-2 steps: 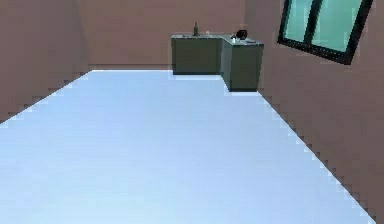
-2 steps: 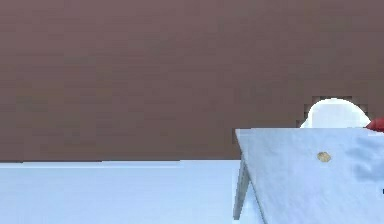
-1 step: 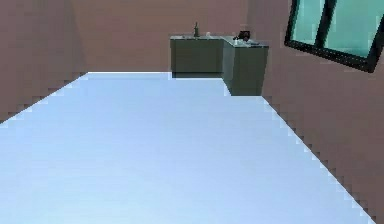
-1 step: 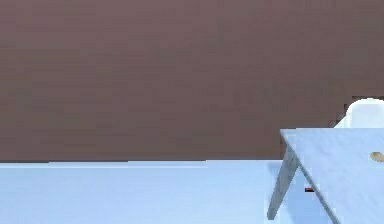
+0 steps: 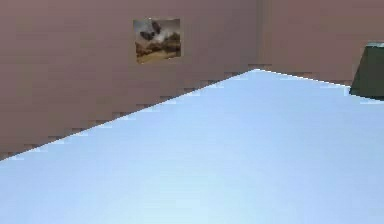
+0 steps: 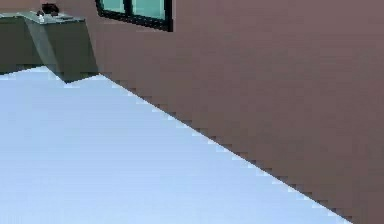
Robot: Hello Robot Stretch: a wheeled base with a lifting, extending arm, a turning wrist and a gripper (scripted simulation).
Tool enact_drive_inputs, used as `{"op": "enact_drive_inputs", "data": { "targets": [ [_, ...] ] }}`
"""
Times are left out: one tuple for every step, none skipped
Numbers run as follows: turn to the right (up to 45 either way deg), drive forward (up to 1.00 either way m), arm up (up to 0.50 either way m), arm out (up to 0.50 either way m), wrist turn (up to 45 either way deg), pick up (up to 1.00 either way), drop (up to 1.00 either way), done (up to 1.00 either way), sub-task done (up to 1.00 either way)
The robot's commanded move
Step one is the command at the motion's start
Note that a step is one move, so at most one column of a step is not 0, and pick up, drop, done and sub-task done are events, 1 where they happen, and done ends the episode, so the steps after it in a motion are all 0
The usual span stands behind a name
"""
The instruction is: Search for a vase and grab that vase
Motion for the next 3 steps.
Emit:
{"op": "enact_drive_inputs", "data": {
  "targets": [
    [-36.0,0.00,0.00,0.00,0.0,0.00,0.00,0.00,0.00],
    [0.0,0.25,0.00,0.00,0.0,0.00,0.00,0.00,0.00],
    [-45.0,0.00,0.00,0.00,0.0,0.00,0.00,0.00,0.00]
  ]
}}
